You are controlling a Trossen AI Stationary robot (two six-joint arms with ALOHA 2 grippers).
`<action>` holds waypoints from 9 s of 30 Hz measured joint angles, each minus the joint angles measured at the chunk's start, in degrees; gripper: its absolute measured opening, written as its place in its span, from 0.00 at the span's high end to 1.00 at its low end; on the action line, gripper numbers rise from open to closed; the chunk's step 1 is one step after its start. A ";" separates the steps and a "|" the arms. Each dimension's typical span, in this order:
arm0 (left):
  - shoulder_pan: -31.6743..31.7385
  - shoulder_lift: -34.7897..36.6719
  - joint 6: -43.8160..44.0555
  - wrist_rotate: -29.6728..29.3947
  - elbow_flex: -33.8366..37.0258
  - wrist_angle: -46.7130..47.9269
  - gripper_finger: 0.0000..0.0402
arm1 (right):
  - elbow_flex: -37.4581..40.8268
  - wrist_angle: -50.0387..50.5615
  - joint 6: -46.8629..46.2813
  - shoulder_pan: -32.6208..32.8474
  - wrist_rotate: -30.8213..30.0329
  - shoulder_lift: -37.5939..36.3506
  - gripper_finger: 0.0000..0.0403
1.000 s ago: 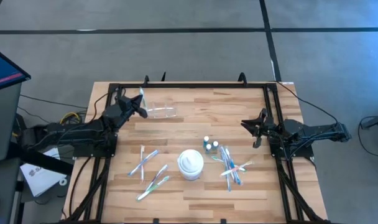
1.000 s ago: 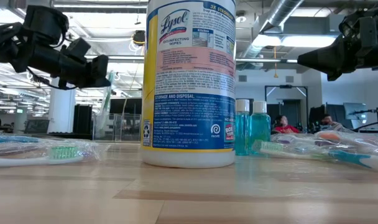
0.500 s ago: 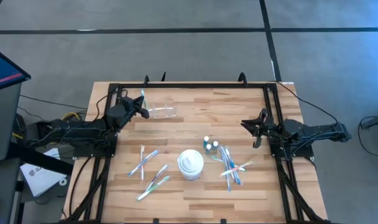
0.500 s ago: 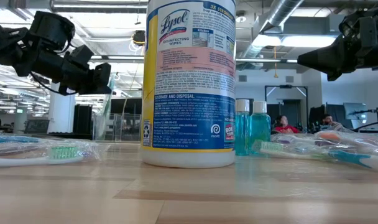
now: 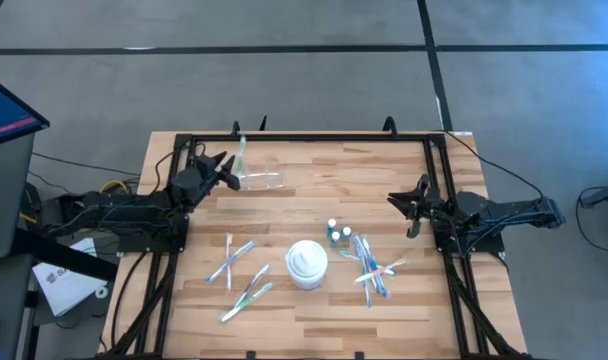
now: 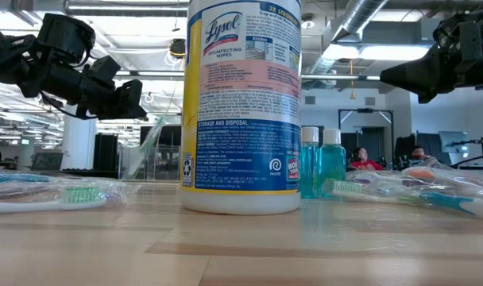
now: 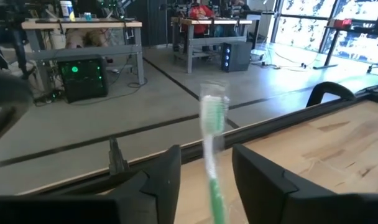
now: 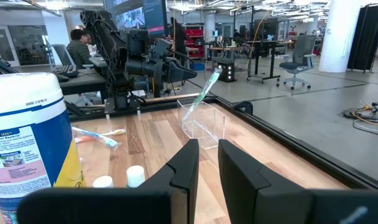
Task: Pick & Place toothbrushing station
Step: Put the left blue toothbrush into the transparent organizer
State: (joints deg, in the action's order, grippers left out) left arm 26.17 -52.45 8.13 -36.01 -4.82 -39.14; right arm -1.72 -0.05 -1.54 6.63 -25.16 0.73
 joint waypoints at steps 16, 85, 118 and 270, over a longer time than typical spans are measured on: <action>-6.07 0.00 -3.33 7.96 0.00 0.81 0.65 | 0.00 0.00 0.00 0.00 -0.01 -0.02 0.87; -42.07 -18.96 37.80 32.64 -26.45 68.75 0.67 | -0.01 0.01 0.00 0.00 -0.01 -0.02 0.87; -41.81 -20.70 40.39 29.75 -26.43 68.31 0.81 | 0.00 0.02 0.00 0.00 -0.01 0.00 0.87; -9.42 7.37 -1.93 -3.62 -14.98 20.19 0.98 | 0.00 0.01 0.00 0.00 -0.01 -0.02 0.87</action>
State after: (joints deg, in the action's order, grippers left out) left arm 16.76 -45.08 6.20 -39.63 -19.80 -18.95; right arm -1.72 -0.04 -1.54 6.63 -25.17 0.71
